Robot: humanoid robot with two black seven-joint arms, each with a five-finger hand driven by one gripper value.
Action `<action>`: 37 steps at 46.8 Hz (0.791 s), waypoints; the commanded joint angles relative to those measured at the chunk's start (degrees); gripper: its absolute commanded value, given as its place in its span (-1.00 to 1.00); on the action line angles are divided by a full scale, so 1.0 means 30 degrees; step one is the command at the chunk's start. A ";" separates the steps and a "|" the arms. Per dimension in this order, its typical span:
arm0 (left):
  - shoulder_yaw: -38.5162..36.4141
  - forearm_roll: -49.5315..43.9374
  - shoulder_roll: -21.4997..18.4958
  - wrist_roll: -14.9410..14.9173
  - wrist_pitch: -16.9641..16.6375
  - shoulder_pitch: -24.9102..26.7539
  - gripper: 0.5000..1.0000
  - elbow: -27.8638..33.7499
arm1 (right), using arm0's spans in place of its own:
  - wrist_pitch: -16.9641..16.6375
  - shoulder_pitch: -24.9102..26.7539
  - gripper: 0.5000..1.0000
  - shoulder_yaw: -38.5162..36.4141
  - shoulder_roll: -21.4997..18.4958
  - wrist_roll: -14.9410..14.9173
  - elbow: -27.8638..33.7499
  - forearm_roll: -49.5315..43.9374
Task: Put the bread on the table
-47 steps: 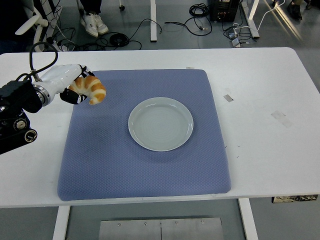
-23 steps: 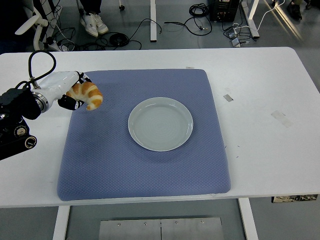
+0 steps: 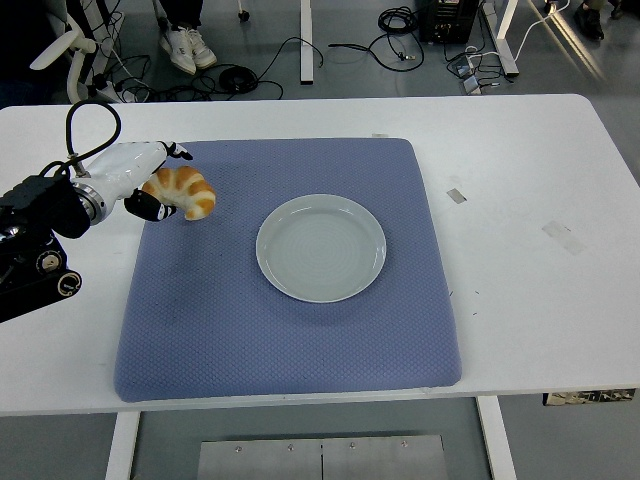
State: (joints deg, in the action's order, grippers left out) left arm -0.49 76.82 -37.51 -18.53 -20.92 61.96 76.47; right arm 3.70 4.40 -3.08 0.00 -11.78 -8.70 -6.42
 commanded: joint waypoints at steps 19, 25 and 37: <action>0.1742 -0.2105 0.0025 0.0404 0.0001 -0.0058 0.39 -0.0002 | -0.0002 -0.0003 1.00 0.0001 0.0000 0.0002 0.0000 0.0000; 0.3678 -0.4775 -0.0064 0.1694 -0.0028 -0.0058 0.34 -0.0002 | -0.0002 -0.0003 1.00 0.0001 0.0000 0.0002 0.0000 0.0000; 0.4529 -0.6355 -0.0151 0.3098 -0.1637 -0.0321 0.29 -0.0031 | -0.0002 -0.0003 1.00 0.0001 0.0000 0.0002 0.0000 0.0000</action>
State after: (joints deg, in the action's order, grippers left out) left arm 12.91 59.80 -37.93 -11.24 -24.26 61.31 76.46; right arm 3.68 4.39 -3.07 0.00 -11.79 -8.70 -6.42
